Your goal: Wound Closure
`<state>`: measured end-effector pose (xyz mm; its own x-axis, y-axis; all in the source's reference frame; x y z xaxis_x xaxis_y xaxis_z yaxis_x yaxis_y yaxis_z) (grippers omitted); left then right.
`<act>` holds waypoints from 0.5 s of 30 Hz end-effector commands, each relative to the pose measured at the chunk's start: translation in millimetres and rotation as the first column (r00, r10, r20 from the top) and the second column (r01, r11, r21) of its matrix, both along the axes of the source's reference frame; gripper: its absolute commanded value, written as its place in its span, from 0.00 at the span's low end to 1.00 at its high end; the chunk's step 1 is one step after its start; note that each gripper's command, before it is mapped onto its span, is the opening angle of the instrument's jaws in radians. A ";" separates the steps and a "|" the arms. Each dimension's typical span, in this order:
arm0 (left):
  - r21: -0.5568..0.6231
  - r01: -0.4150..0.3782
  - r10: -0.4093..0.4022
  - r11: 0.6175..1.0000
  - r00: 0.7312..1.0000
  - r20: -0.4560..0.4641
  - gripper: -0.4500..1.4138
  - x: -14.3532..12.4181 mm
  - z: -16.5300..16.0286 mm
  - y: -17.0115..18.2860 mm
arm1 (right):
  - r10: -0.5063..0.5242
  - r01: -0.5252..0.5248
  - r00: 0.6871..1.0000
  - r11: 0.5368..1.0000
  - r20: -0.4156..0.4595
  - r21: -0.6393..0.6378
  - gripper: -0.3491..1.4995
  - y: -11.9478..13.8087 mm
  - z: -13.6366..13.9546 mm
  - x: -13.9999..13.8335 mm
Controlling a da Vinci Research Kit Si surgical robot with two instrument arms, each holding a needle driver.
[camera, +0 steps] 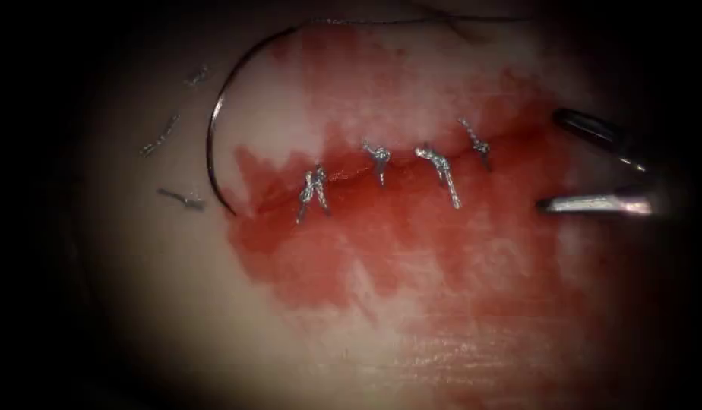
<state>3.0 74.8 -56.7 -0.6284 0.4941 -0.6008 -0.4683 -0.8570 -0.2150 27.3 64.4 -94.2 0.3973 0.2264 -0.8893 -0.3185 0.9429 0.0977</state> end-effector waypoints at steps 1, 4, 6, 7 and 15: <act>-0.007 0.000 0.000 1.000 0.999 0.039 0.49 -1.0 -0.1 0.4 | -0.009 0.009 1.000 1.000 0.003 0.006 0.95 0.0 0.4 0.9; -0.006 0.009 -0.008 1.000 0.989 0.151 0.47 -3.7 -2.4 0.8 | -0.009 0.009 1.000 1.000 0.002 0.010 0.95 -0.1 -0.1 0.9; -0.011 0.036 -0.033 0.999 0.979 0.200 0.48 -6.8 -3.7 1.1 | -0.011 0.011 1.000 1.000 0.000 0.014 0.96 -0.3 -0.7 1.0; -0.008 0.035 -0.032 0.999 0.975 0.218 0.48 -7.8 -4.1 1.1 | -0.011 0.011 1.000 1.000 -0.002 0.017 0.96 -0.3 -1.0 1.0; -0.015 -0.042 0.045 0.999 0.928 0.371 0.50 -18.0 -5.5 -0.2 | -0.057 0.060 0.997 0.997 -0.049 0.049 0.94 -0.4 -4.1 0.2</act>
